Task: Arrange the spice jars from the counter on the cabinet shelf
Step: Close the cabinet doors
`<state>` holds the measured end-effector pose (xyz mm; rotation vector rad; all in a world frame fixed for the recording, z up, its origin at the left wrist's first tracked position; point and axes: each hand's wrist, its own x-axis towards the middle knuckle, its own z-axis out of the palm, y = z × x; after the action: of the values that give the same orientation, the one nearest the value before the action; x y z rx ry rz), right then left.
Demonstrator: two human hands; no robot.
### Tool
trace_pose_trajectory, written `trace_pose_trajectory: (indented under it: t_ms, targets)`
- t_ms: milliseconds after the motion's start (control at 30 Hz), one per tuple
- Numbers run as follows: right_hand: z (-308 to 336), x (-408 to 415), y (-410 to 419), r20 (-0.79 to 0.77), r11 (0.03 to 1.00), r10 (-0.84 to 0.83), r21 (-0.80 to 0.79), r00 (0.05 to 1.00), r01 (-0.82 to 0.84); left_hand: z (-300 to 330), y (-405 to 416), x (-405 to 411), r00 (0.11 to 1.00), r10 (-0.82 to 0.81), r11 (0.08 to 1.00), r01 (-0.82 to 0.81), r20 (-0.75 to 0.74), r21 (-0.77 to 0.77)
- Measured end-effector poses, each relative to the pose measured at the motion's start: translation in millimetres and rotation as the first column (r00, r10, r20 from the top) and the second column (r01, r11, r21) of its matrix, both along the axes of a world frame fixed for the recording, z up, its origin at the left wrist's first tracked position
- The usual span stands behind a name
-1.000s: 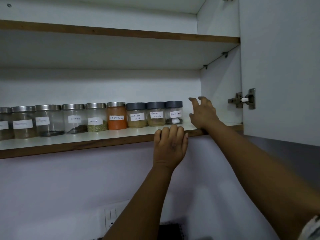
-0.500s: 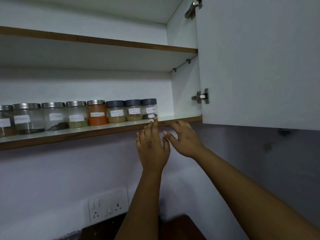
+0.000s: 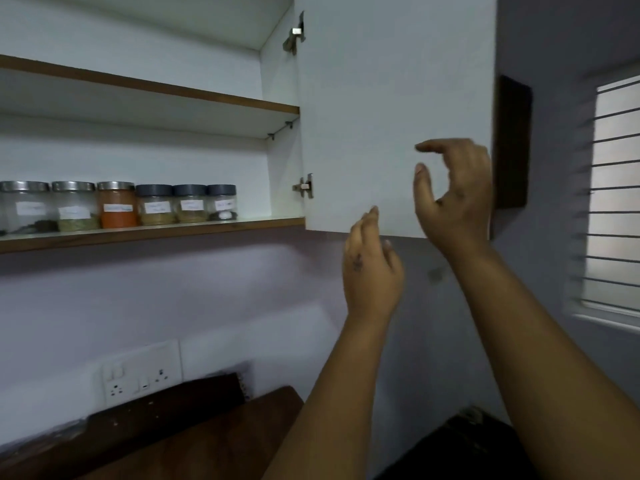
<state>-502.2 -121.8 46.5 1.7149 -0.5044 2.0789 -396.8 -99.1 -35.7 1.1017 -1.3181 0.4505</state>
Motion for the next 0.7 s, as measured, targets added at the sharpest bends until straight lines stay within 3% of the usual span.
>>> trace_pose_trajectory:
  t_ms: [67, 133, 267, 467, 700]
  targets:
    - [0.2, -32.6, -7.5, 0.098, 0.995, -0.068, 0.076, 0.993, 0.061, -5.1, 0.0, -38.6, 0.997, -0.051, 0.999, 0.05, 0.05, 0.02]
    - [-3.2, -52.5, -16.5, 0.106, 0.966, -0.043, 0.257, 0.993, 0.015, -4.6, -0.8, -64.7, 0.992, -0.07, 0.997, 0.067, 0.108, 0.032]
    - [-15.7, -61.0, -28.9, 0.015, 0.731, 0.256, 0.651, 0.967, -0.203, 6.0, 4.2, -84.1, 0.987, -0.159, 0.979, 0.157, 0.006, 0.129]
    - [-18.6, -63.3, -27.4, 0.003, 0.678, 0.307, 0.701, 0.952, -0.221, 10.3, 20.0, -75.2, 0.997, -0.082, 0.991, 0.081, 0.003, 0.108]
    - [-25.2, -6.6, 36.5, 0.017, 0.767, 0.33, 0.579, 0.944, -0.279, 15.9, 53.3, -42.9, 0.997, -0.035, 0.999, 0.036, -0.075, 0.012]
